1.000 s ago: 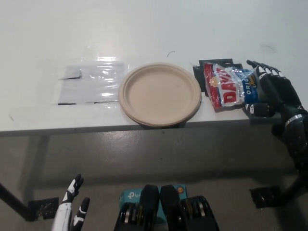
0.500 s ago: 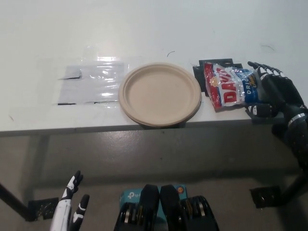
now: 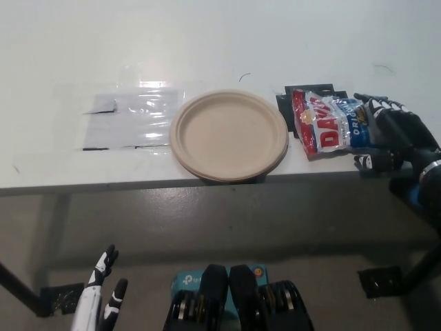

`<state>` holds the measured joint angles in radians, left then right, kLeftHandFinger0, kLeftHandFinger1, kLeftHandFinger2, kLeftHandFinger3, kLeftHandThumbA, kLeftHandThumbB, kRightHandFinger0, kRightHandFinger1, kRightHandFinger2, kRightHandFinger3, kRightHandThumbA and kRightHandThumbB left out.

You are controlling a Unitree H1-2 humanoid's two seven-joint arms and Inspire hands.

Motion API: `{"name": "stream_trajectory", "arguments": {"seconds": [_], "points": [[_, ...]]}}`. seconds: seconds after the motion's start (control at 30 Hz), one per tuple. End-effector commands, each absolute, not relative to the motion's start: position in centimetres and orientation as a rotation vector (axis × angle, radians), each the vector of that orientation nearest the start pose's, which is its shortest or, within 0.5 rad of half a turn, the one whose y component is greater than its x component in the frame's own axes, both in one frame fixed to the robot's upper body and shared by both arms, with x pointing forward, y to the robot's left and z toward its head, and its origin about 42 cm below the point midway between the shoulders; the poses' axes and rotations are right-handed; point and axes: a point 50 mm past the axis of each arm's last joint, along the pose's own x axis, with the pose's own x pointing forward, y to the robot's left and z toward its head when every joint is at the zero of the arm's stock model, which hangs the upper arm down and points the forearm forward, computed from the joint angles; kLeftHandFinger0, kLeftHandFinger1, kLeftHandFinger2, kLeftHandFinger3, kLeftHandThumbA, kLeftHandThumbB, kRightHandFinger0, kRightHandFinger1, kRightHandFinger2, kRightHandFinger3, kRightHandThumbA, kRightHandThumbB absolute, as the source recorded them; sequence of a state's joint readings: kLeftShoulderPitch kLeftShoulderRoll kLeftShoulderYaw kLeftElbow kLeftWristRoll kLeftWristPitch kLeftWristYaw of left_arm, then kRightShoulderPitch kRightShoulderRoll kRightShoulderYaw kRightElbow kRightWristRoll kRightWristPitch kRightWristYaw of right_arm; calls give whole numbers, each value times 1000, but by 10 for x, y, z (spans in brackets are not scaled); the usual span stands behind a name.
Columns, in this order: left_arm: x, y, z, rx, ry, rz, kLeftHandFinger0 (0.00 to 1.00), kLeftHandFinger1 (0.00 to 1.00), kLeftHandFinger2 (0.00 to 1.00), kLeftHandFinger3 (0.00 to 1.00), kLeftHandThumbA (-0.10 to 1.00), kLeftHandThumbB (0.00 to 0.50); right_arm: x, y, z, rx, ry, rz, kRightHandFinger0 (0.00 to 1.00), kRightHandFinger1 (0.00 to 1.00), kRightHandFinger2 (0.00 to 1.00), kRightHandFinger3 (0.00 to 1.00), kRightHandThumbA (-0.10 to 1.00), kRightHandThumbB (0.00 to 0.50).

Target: The robot picks up a small bag of sunflower seeds on the right hand side and take it to the empty plate on the left hand side then pours some sunflower seeds on to the plate.

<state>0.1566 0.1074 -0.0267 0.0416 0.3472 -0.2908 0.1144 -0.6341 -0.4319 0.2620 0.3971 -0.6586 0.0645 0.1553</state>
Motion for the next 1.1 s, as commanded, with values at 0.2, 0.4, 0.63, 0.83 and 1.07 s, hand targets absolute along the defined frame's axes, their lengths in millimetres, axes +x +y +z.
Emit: {"name": "stream_trajectory", "arguments": {"seconds": [0.2,0.4,0.63,0.83,1.07], "points": [[232,250,77,458,-159,25,1000,1000,1000,1000,1000,82,491,-267,252,-1240,-154,169,1000,1000,1000,1000,819,500],[230,250,77,461,-152,25,1000,1000,1000,1000,1000,78,492,-264,249,-1249,-155,164,1000,1000,1000,1000,822,491],[229,250,76,460,-155,21,1000,1000,1000,1000,1000,81,496,-260,255,-1252,-152,157,1000,1000,1000,1000,915,498],[227,250,76,458,-153,20,1000,1000,1000,1000,1000,83,503,-256,258,-1307,-140,156,1000,1000,1000,1000,941,497],[228,251,75,456,-154,27,1000,1000,1000,1000,1000,97,522,-256,262,-1362,-101,159,1000,1000,1000,1000,903,500]]}}
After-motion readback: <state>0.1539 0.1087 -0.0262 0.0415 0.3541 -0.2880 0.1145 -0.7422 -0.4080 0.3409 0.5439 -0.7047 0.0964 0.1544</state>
